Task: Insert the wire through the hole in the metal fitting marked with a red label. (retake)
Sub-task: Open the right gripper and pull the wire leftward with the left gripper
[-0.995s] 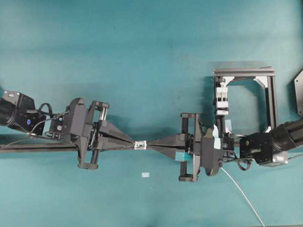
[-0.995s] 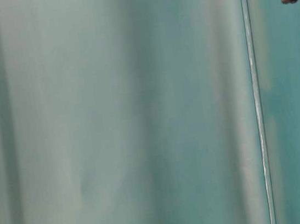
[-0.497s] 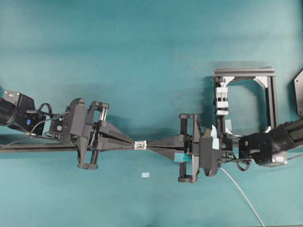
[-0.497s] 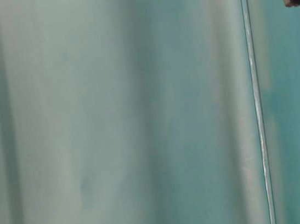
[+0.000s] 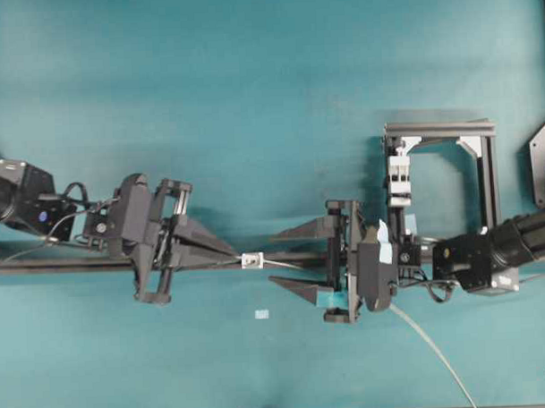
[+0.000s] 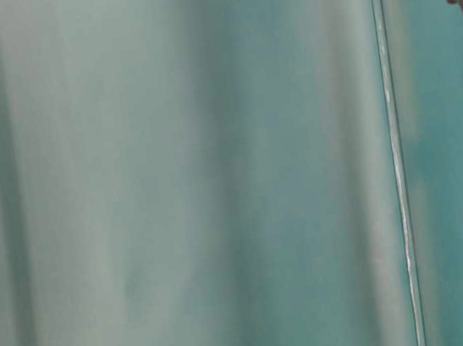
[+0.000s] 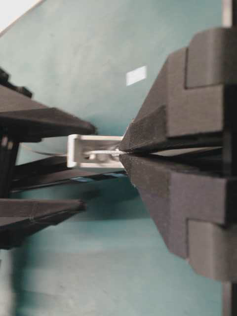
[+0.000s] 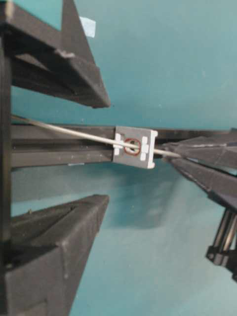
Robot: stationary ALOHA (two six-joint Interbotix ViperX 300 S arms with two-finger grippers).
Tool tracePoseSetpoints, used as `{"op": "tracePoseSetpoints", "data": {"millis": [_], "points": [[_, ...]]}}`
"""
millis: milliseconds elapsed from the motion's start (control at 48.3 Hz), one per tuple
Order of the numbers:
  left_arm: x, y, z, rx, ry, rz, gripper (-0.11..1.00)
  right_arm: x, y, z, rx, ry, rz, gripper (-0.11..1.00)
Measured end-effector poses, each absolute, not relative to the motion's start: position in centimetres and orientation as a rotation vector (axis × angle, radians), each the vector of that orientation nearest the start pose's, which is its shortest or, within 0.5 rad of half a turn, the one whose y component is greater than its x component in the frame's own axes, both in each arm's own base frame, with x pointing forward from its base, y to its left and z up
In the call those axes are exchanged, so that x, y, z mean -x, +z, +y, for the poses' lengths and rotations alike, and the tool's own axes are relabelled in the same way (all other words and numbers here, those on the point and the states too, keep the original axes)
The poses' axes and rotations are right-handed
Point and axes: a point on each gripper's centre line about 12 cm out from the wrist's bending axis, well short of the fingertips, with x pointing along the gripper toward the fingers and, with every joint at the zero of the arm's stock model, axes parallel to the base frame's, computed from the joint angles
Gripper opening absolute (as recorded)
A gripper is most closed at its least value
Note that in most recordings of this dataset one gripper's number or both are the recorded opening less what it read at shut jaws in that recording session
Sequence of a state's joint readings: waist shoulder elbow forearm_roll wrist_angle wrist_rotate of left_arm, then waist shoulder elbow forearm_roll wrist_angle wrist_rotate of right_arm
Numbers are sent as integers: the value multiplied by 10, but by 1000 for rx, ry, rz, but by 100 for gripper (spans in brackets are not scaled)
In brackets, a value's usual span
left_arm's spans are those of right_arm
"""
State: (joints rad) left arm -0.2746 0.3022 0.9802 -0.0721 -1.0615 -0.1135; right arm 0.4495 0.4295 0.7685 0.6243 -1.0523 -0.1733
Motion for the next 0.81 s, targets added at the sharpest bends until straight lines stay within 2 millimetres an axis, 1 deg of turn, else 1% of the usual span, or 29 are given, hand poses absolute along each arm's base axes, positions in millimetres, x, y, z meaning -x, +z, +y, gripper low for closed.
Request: {"op": "tracePoseSetpoints", "data": {"millis": [124, 394, 497, 601, 808], "points": [[-319, 89, -85, 108, -198, 276, -10, -374, 71, 115, -55, -99, 205, 79], [-277, 116, -78, 111, -219, 261, -10, -374, 71, 114, -54, -101, 205, 79], [-262, 117, -78, 108, -232, 282, -10, -373, 71, 113, -54, -101, 205, 79], [-256, 116, -79, 104, -241, 303, -10, -373, 73, 113, -54, -101, 201, 79], [-251, 111, -78, 98, -241, 352, -10, -373, 74, 113, -56, -102, 195, 79]]}}
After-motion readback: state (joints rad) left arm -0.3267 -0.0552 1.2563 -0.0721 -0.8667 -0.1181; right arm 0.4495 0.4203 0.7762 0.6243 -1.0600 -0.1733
